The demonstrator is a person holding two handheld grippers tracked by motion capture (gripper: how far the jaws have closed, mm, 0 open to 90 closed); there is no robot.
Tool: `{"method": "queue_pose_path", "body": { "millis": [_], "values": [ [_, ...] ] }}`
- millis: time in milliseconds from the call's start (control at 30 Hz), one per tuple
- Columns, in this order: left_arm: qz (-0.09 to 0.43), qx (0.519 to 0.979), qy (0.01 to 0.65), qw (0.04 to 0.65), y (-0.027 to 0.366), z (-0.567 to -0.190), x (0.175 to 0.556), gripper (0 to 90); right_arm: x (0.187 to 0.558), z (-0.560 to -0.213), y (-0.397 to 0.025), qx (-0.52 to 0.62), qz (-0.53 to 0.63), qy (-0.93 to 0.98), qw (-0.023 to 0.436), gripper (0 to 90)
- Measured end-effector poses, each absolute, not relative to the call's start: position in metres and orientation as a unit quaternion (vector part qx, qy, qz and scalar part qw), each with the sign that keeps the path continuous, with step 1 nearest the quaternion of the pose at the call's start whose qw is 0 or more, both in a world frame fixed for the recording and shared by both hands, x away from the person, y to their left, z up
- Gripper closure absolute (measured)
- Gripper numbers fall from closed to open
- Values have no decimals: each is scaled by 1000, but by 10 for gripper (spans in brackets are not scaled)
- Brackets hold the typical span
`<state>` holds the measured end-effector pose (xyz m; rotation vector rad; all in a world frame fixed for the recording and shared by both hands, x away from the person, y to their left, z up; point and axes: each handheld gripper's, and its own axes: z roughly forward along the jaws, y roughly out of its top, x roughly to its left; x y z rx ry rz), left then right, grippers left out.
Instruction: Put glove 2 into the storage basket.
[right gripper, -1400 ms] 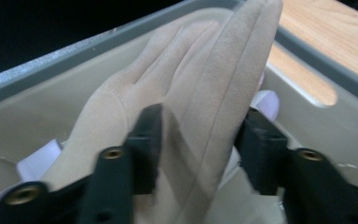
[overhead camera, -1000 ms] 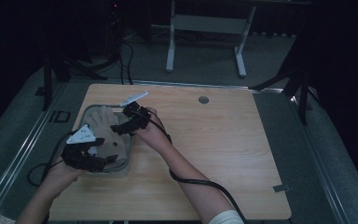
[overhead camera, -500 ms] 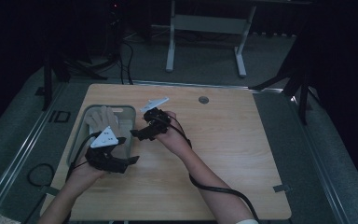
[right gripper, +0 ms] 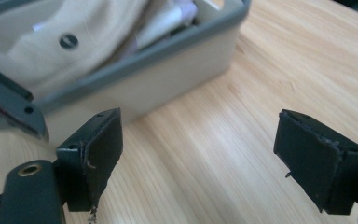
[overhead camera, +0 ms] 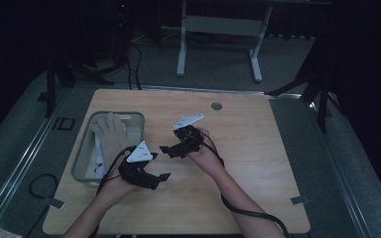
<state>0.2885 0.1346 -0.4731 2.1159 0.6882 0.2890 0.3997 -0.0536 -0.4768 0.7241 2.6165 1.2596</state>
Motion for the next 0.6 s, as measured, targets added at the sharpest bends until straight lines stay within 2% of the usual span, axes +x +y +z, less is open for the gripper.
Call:
{"method": "queue_pose_path", "body": {
  "millis": [600],
  "values": [
    [79, 857, 252, 442, 99, -514, 289, 158, 379, -523, -115, 264, 406, 872, 75, 157]
  ]
}}
